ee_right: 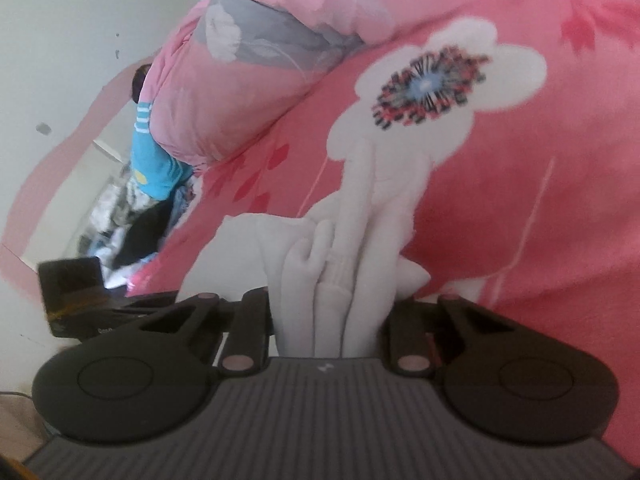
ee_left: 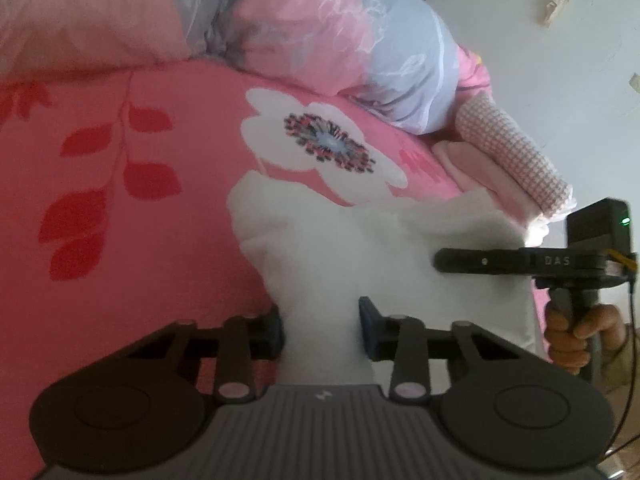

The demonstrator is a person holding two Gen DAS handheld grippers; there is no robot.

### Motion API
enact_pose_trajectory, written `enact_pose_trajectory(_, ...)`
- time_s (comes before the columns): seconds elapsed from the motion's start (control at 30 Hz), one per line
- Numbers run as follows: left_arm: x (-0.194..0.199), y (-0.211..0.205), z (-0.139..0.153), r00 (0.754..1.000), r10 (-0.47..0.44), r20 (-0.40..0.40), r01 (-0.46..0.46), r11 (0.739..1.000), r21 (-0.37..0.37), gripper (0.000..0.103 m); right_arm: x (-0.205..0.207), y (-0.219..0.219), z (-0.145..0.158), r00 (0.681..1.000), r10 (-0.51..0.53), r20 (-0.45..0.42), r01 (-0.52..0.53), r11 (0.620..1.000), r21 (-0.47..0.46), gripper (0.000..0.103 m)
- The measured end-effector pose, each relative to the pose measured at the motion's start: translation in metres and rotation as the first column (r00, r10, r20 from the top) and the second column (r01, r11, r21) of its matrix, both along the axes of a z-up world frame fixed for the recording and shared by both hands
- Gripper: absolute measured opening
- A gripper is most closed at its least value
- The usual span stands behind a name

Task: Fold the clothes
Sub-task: 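Close the right gripper on the folded shirt and lift it off the bedspread, then carry the folded white shirt with the right gripper toward the towel stack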

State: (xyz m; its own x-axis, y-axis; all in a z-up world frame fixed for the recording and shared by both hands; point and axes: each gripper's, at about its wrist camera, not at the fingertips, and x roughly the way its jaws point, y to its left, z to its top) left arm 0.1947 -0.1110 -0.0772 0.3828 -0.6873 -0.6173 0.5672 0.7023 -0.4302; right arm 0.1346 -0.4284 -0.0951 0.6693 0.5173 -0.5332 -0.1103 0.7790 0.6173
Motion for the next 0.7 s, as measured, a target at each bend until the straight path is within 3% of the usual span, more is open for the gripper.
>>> enact_pose_trajectory(0.23,-0.042,0.005,0.047,0.987,0.016,0.16,-0.016,1.0,0.002,0.03,-0.042,0.029,0.06,0.99,-0.004,0.143,0.031,0.981,-0.19,0.018)
enact_pose_trajectory(0.43,-0.104,0.003,0.088,0.941,0.003,0.338,-0.011,1.0,0.021,0.029,-0.101,0.048,0.102,0.962,-0.022,0.271,0.105,0.949,-0.297,0.018)
enact_pose_trajectory(0.7,-0.173,-0.006,0.131,0.895,-0.024,0.444,0.025,1.0,0.005,0.027,-0.179,0.053,0.139,0.908,-0.078,0.412,0.223,0.921,-0.318,0.017)
